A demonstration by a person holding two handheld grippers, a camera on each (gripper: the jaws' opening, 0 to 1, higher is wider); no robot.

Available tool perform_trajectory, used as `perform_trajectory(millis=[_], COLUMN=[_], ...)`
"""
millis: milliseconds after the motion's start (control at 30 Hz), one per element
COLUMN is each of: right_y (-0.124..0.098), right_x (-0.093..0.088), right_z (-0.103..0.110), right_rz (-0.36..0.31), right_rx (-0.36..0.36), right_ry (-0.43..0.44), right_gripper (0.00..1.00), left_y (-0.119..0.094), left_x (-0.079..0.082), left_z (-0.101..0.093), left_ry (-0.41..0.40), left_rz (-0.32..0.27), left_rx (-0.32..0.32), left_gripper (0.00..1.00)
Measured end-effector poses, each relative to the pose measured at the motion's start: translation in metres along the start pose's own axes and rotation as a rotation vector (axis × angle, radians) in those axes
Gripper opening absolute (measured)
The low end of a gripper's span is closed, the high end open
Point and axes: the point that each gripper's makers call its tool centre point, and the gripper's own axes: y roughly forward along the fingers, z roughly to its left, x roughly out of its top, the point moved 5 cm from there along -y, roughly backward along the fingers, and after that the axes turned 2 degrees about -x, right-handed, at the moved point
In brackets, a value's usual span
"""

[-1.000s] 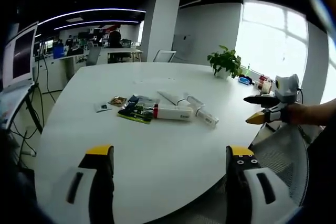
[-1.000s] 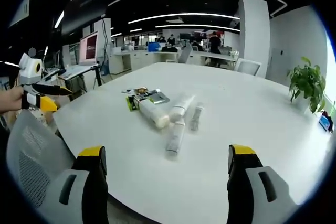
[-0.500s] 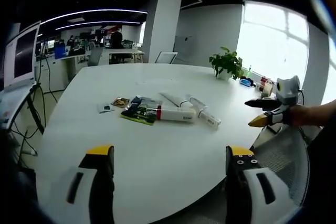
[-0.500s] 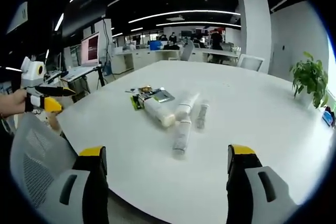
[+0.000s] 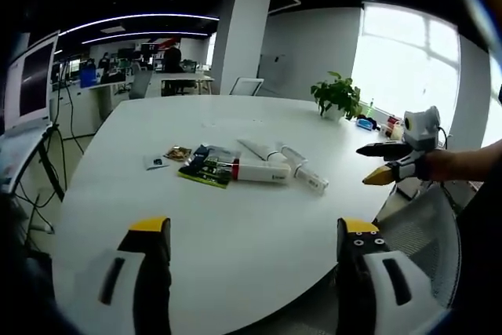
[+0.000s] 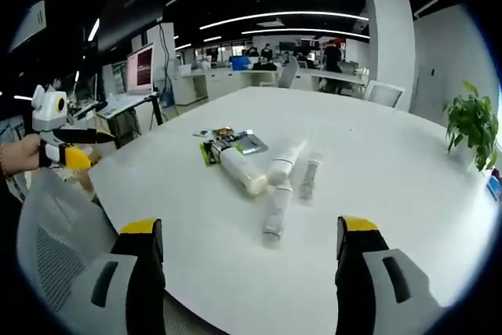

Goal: Arrange the skincare products in the storage area until every visible bottle or jar stands upright without overlapping.

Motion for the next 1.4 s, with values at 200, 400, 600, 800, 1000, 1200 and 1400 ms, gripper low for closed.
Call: perform_trajectory(millis=[200,400,600,800,1000,1200,1400], right_y=[0.016,0.029,0.039,0.051,0.063,0.076,0.095], right_x=[0.017,0.021,0.029,0.034,0.035,0.041,0.051], right_z=[0.007,0.006,0.001,-0.002,-0.008,-0.007,-0.012], right_rz=[-0.018,0.018,0.024,0.039,0.053,0.077,0.089], right_rx=[0.065,0.104,0.133,0.155,0.183,0.211,0.231], right_ry=[-0.051,-0.104,-0.122,-0.152,-0.145,-0.161,-0.187], right_gripper=[0.87,0.86,0.84,0.84,0.82,0.79,0.78], left_y=[0.001,0.001,0.001,0.003,0.004,0.006,0.006], left_x=[0.0,0.0,0.0,0.0,-0.001,-0.002,-0.003], left_z=[-0.001,0.0,0.002,0.001,0.0,0.0,-0.002], left_ry=[-0.003,-0.003,-0.013,-0.023,-0.023,-0.016,-0.012], left_rz=[0.007,0.007,0.002,0.001,0.003,0.01,0.021], left_rx=[-0.003,-0.004,0.009,0.005,0.002,0.011,0.01], left_gripper=[0.79,0.79,0.78,0.77,0.77,0.76,0.76])
